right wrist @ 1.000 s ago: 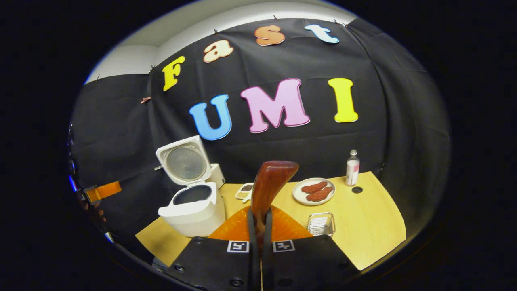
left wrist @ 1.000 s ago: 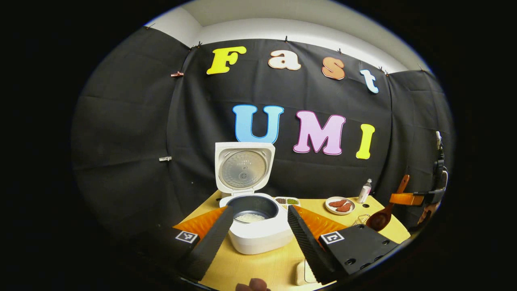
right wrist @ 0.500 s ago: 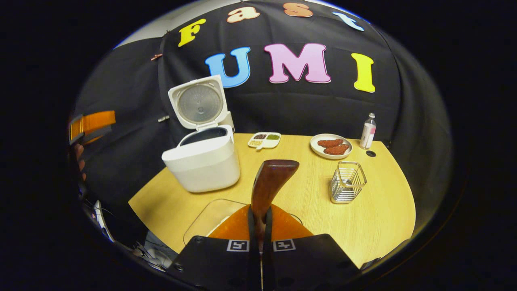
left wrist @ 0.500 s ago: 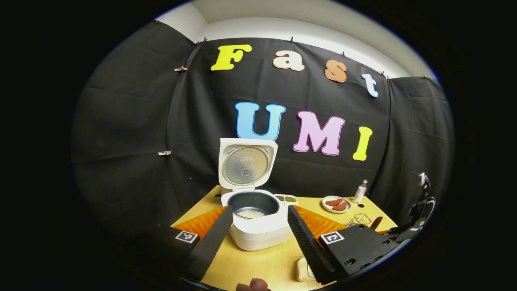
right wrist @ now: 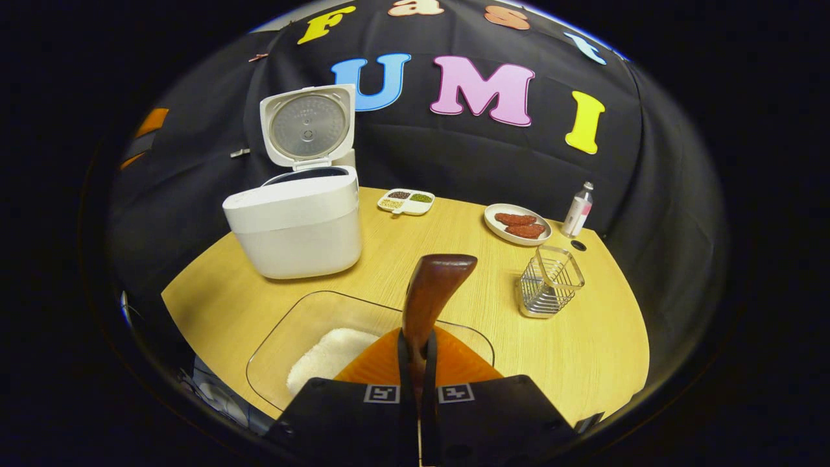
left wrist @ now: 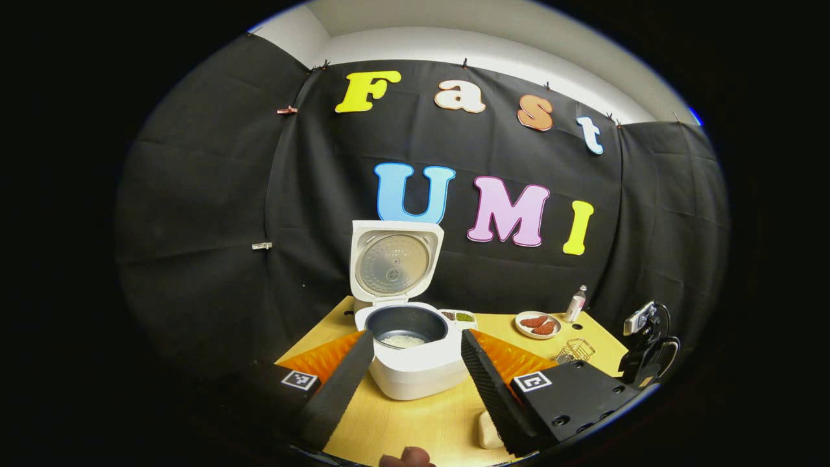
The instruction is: Close the left gripper, press the button to open the rice cooker; take a wooden spoon from the chopstick holder with the right hand, scoop a spoonful of rice and pour it into the rice cooker, then put the wooden spoon back into the chopstick holder.
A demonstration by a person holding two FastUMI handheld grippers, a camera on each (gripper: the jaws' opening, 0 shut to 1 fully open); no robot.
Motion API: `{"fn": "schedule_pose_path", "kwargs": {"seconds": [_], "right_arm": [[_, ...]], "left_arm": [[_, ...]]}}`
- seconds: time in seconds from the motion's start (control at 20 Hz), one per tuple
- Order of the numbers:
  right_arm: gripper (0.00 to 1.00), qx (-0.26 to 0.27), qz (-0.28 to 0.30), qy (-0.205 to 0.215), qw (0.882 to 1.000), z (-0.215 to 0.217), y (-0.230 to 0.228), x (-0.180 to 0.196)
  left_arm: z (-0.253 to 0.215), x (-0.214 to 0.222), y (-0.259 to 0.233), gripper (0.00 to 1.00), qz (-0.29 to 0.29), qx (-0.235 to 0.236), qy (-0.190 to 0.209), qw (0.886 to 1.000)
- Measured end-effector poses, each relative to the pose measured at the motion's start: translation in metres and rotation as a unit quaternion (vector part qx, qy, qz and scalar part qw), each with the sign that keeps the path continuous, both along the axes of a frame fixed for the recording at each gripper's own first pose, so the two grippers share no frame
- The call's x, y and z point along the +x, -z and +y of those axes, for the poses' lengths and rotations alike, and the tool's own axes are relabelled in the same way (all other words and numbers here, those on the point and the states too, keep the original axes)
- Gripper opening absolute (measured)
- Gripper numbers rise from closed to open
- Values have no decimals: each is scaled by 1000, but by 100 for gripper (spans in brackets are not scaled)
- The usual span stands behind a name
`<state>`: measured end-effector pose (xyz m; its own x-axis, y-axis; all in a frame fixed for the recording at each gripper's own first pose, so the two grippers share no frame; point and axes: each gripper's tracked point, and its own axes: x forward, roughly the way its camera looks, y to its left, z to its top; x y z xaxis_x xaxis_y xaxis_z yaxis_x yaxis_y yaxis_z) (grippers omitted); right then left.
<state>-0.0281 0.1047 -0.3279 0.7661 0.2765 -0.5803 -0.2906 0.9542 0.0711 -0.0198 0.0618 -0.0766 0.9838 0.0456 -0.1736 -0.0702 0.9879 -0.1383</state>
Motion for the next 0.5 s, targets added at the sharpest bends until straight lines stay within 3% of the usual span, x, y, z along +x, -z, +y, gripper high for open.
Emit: {"fn": "schedule_pose_path", "kwargs": {"seconds": [0.3, 0.5], "right_arm": [[7, 104, 56, 53, 992, 12, 11, -7], [6, 181, 92, 100, 974, 6, 17, -4]], "left_arm": [[1, -2, 3, 94, 3, -2, -1, 1000], [2, 2, 4, 94, 2, -3, -1, 1000]]}}
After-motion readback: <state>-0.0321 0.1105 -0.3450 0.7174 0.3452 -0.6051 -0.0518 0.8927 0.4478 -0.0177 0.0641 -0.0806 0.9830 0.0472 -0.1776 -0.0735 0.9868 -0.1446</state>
